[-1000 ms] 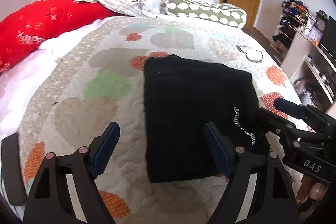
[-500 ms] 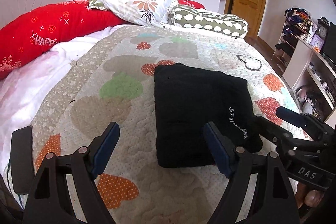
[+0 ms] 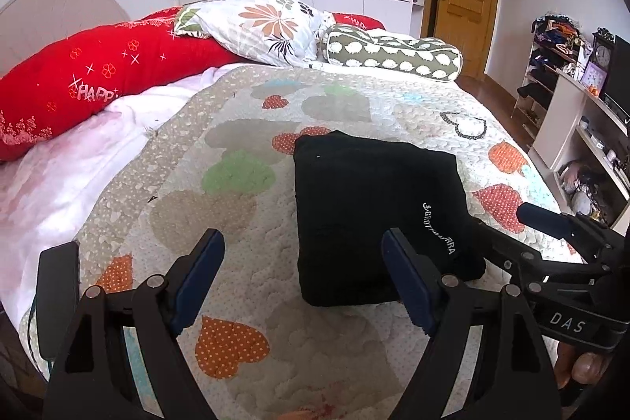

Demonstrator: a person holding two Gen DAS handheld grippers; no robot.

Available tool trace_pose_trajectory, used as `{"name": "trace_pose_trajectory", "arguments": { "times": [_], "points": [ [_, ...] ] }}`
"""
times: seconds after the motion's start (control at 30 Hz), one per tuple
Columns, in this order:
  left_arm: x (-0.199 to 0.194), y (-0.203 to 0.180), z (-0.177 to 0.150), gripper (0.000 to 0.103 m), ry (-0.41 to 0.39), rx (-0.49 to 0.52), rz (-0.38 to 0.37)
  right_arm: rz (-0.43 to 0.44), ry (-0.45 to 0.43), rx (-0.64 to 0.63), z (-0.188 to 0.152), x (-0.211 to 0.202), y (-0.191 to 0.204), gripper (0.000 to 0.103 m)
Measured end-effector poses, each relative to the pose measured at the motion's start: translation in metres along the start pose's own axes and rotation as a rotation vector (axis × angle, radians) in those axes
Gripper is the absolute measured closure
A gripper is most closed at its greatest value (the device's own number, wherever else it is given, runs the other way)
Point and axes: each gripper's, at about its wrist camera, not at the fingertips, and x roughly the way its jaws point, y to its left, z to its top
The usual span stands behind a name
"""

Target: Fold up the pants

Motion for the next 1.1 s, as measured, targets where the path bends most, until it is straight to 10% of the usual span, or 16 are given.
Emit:
{"name": "trace_pose_trajectory", "arguments": {
  "times": [1.1],
  "points": [
    [-0.006,-0.016,-0.003,0.020,0.000,0.044,-0.014,0.005,0.025,0.006,-0.009,-0.005,-0.002,0.023]
  ]
}}
